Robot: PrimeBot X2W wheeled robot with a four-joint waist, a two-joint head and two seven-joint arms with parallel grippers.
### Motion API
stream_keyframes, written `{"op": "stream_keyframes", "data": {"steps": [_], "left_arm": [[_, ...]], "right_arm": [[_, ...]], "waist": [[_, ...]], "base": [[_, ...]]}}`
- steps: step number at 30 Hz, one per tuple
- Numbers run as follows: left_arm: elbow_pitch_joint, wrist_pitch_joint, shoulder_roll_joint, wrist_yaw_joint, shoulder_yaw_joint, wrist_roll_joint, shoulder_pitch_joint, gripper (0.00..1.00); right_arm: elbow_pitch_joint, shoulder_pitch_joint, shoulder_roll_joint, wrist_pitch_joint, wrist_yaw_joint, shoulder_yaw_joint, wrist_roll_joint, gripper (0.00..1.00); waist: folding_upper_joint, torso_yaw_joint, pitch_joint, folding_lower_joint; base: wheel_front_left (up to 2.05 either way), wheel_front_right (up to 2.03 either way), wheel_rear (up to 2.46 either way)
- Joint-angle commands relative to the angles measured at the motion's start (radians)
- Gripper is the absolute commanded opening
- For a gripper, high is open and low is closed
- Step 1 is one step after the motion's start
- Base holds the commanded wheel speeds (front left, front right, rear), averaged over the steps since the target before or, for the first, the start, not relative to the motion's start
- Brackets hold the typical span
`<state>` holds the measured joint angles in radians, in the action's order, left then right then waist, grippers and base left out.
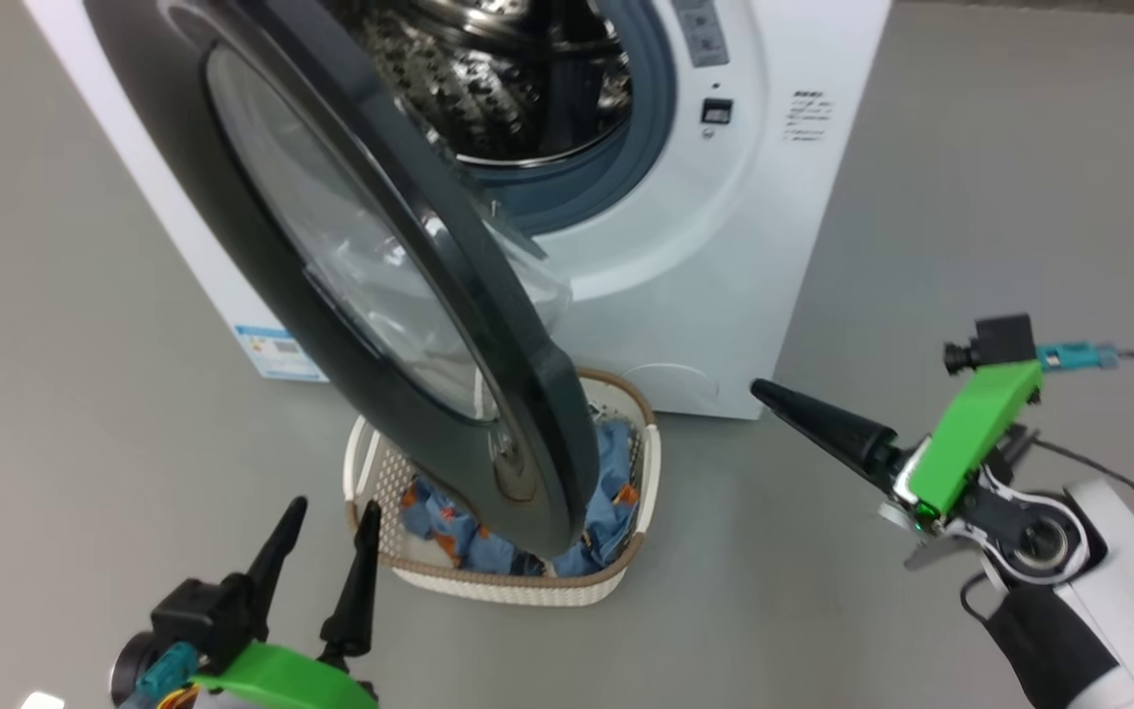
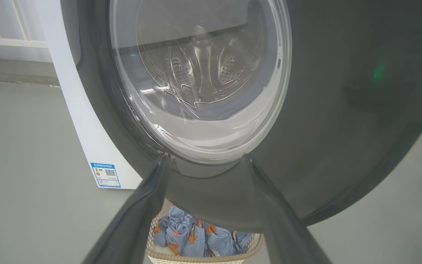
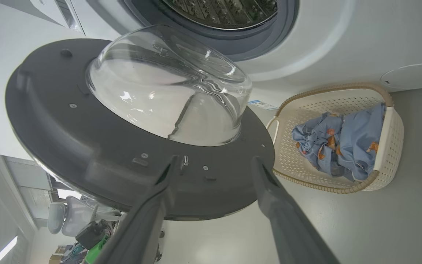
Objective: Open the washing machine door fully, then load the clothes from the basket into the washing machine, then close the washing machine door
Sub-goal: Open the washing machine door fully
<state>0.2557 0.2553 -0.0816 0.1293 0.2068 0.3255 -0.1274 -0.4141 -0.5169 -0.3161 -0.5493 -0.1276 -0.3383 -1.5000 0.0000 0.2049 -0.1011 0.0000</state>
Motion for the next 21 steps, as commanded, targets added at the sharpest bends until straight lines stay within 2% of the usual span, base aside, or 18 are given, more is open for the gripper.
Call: {"op": "stream_keyframes", "data": {"steps": [1,14,21], "left_arm": [[-0.018,0.006,-0.026,0.001,-0.045,0.005,-0.001,1.0],[-0.021,0.006,-0.042,0.001,-0.079,0.005,0.044,1.0],[-0.026,0.006,-0.041,0.001,-0.106,-0.003,0.07,1.0]], "right_arm": [[0.032,0.027,-0.013,0.03,-0.003,-0.004,0.005,1.0],[0.062,0.174,-0.106,0.216,-0.003,-0.025,0.051,1.0],[0.058,0.241,-0.183,0.369,-0.003,-0.115,0.134,1.0]], "waist": [[0.0,-0.027,0.027,0.0],[0.0,-0.08,0.063,0.0],[0.0,-0.104,0.075,0.0]], "base": [[0.0,0.0,0.0],[0.0,0.0,0.0],[0.0,0.0,0.0]]}}
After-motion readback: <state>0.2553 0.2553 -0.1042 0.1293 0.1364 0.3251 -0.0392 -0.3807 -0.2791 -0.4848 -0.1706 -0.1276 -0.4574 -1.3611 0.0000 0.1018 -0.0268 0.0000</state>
